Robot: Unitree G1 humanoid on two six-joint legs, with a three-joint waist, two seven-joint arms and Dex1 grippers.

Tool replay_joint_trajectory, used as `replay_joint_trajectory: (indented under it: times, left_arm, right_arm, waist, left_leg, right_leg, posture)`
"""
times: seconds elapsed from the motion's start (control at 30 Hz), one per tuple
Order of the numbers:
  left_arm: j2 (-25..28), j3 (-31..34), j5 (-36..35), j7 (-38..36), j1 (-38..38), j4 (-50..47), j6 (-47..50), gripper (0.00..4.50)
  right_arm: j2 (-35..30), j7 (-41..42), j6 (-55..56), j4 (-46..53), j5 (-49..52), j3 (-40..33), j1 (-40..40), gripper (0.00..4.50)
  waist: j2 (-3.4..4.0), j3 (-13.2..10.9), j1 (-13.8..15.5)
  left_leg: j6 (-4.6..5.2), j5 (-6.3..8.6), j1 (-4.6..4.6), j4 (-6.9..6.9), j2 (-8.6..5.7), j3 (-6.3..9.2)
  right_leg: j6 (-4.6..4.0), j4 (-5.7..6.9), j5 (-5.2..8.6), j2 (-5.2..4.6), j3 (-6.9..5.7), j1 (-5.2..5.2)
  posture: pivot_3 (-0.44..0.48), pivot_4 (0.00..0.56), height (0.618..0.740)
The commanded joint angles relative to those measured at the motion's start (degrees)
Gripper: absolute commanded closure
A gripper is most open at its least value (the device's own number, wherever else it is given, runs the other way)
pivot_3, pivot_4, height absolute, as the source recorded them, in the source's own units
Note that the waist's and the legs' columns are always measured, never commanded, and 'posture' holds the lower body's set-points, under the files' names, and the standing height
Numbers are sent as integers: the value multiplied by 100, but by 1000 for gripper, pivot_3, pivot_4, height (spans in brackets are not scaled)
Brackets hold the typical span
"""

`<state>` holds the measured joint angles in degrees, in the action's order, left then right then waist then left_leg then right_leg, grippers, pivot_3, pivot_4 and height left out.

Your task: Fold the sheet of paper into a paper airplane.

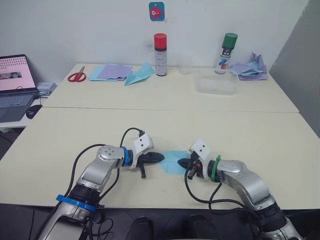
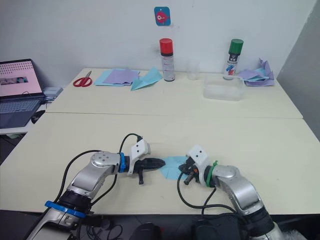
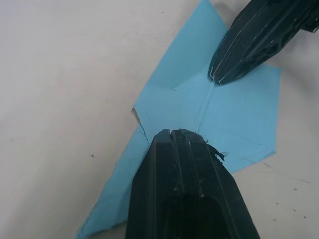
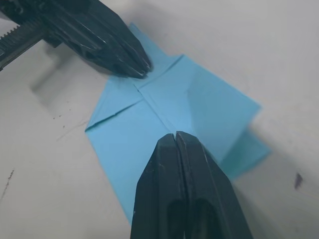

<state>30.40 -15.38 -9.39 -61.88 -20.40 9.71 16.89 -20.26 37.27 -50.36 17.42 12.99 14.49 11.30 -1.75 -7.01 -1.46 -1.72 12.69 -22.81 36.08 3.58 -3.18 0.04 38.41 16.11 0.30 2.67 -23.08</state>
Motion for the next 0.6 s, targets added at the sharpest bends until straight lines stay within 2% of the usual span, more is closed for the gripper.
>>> replay_joint_trajectory:
  times: [0.03, 0.3, 0.47, 0.6]
  left_arm:
    - [198, -309, 385, 17, 340, 548, 343, 4500]
    - [180, -328, 384, 49, 401, 556, 339, 4500]
    - [159, -311, 370, 81, 446, 532, 328, 4500]
    - [149, -315, 354, 102, 435, 525, 334, 4500]
  right_arm:
    - [-358, -455, -676, -35, -90, -537, -271, 4482]
    - [-673, -679, -876, 489, 53, -806, -431, 4482]
    - [-969, -50, -190, 1395, 487, -765, -408, 4482]
    - [-910, 76, 347, 1309, 450, -420, -220, 4482]
  waist:
    - [2, 8, 1]
    - [-4, 19, -5]
    - [8, 8, -6]
    - [14, 6, -11]
  left_leg:
    - [0, 0, 0, -3, 0, 1]
    - [-1, 1, 1, -15, -1, -2]
    - [-1, 2, 1, -25, -1, -3]
    - [-1, 2, 3, -38, -1, 1]
  right_leg:
    - [0, -7, 0, 0, -1, 2]
    - [2, -54, -2, -22, -16, 20]
    - [2, -61, -2, -25, -21, 16]
    - [3, -62, -1, -24, -30, 12]
  posture:
    - [0, 150, 740]
    - [0, 150, 740]
    - [0, 150, 740]
    - [0, 150, 740]
